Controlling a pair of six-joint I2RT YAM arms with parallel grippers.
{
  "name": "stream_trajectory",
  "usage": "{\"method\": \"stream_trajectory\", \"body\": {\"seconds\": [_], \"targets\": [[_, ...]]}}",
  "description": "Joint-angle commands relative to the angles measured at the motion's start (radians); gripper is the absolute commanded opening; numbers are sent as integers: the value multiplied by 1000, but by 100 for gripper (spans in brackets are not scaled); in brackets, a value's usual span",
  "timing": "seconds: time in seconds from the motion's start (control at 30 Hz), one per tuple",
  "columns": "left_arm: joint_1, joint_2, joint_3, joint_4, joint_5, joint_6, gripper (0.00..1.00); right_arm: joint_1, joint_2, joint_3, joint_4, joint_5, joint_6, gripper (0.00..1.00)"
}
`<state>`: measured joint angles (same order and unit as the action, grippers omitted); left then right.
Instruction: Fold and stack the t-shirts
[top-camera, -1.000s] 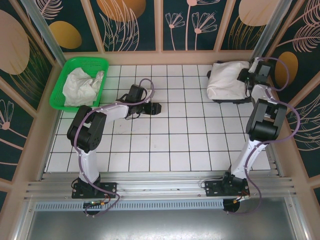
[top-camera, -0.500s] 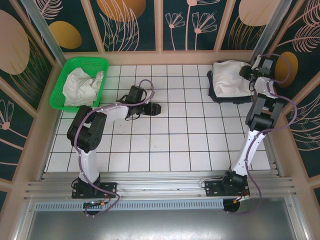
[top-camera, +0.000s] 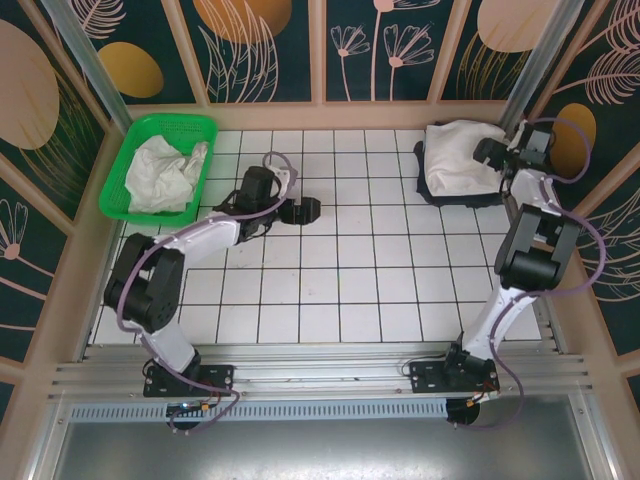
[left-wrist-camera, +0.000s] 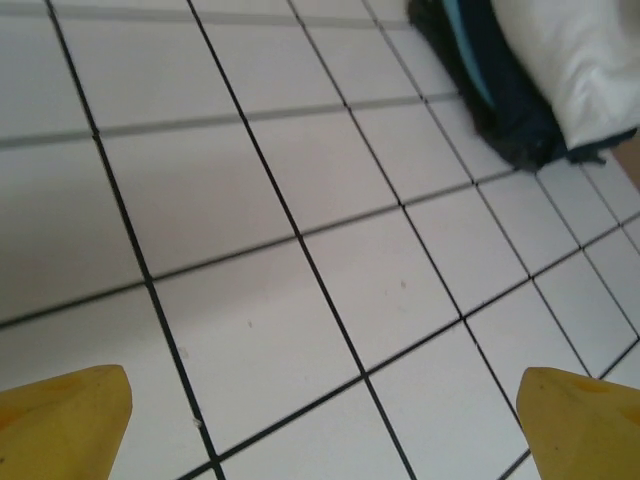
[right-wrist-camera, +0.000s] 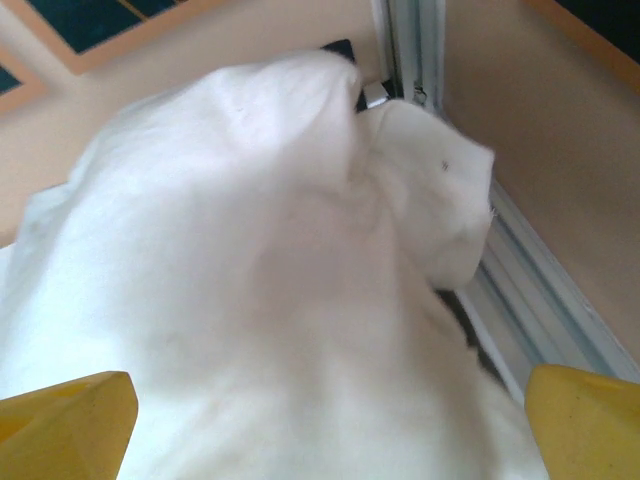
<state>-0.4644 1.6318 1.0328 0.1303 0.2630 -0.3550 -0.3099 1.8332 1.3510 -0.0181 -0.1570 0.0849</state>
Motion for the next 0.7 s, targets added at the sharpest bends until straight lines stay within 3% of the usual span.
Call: {"method": "stream_trajectory", "body": {"seconds": [0.0, 0.1, 0.27, 0.47, 0.53, 0.57, 0.67], "targets": [[8, -111, -54, 84, -129, 25, 98, 50, -102, -119, 169, 18, 15, 99], [7, -251, -178, 153, -270, 38, 98, 108, -189, -238, 226, 103, -11, 99], [11, -517, -466, 351, -577, 98, 99, 165, -344, -505, 453, 86, 58, 99], [29, -554, -631, 415, -809, 218, 99, 263, -509, -740, 571, 131, 110, 99], [49, -545, -704, 511, -861, 228, 99, 269, -551, -845, 695, 109, 108, 99], [70, -557, -699, 480, -875, 198, 99, 265, -560, -909, 798, 103, 99, 99], [120, -579, -720, 507, -837, 220, 99, 257, -545, -1013, 966, 75, 11, 99]]}}
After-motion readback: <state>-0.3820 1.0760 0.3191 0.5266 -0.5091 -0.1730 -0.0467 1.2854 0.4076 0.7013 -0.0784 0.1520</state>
